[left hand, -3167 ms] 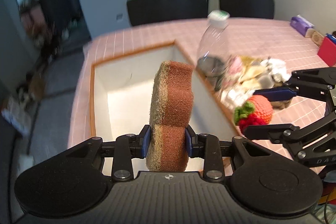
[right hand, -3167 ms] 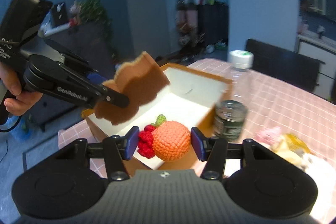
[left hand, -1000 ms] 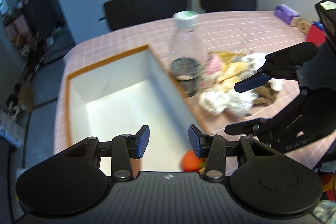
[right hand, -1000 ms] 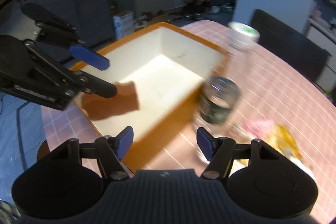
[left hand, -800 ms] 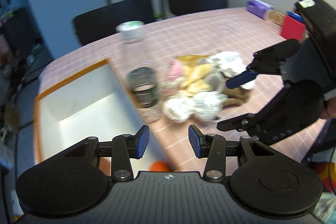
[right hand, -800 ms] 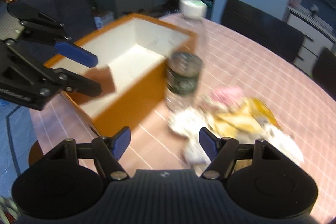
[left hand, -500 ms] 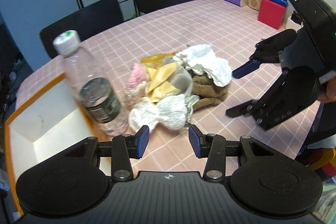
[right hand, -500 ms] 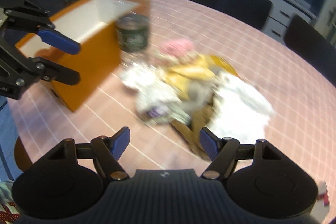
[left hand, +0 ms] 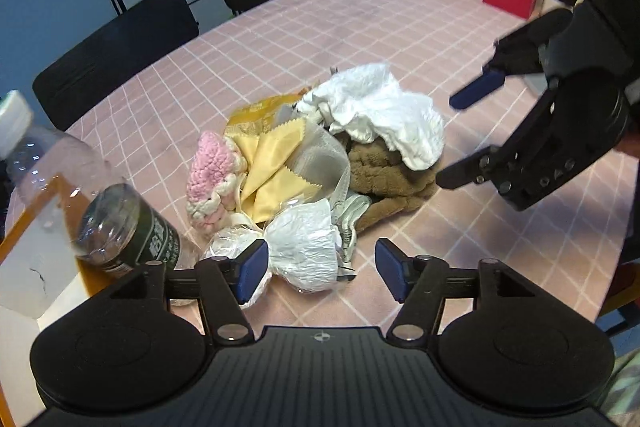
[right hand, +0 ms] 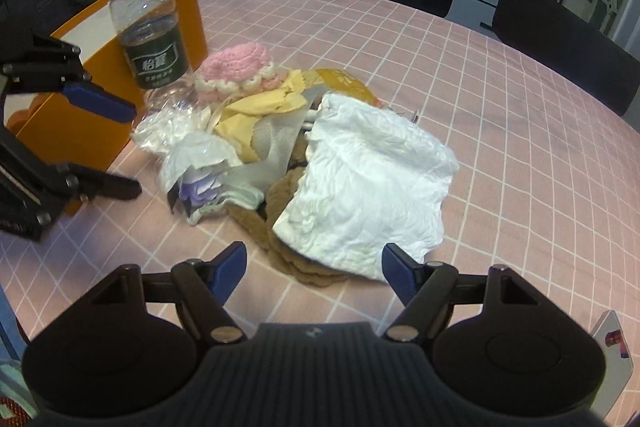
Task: Organize soft objects
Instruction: 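Move both open tools back over the pile of soft items, then grasp the white plastic bundle with the left tool while the right tool grasps the white cloth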
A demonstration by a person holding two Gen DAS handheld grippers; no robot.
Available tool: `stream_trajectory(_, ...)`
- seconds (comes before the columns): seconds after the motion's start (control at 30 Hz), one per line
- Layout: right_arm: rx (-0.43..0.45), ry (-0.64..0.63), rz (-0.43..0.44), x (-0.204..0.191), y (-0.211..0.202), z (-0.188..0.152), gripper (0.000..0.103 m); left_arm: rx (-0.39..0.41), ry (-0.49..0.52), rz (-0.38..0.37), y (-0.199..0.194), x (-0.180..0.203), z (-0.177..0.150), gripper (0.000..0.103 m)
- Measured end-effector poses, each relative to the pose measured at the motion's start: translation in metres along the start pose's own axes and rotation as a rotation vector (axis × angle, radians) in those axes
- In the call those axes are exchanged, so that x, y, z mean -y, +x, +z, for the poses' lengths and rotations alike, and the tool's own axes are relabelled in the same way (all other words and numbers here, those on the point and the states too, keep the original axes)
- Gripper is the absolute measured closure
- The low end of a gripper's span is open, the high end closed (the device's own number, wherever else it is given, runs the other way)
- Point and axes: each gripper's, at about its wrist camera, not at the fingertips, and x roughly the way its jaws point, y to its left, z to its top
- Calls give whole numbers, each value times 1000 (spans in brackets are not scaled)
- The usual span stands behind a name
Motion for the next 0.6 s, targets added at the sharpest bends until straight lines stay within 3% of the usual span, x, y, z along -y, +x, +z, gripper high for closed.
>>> stream_trajectory(0.27,-1,66,24,6,30,17,26,-75,10,55,36,0,4,29)
stream_trajectory(0.37,-2,85,23,7,34,18,37,-91,0,79,41,0,2,35)
stream_trajectory(0.4,0,85,18,7,34,17,44,-89,2,81,42,1,1,38)
stream_trajectory(0.53,1,97,9,11,30,14,61,-75,-5,78,38,4,-3,57)
stream_trajectory(0.6,3,104,10,12,27,13,67,-71,-7,86,35,5,-4,60)
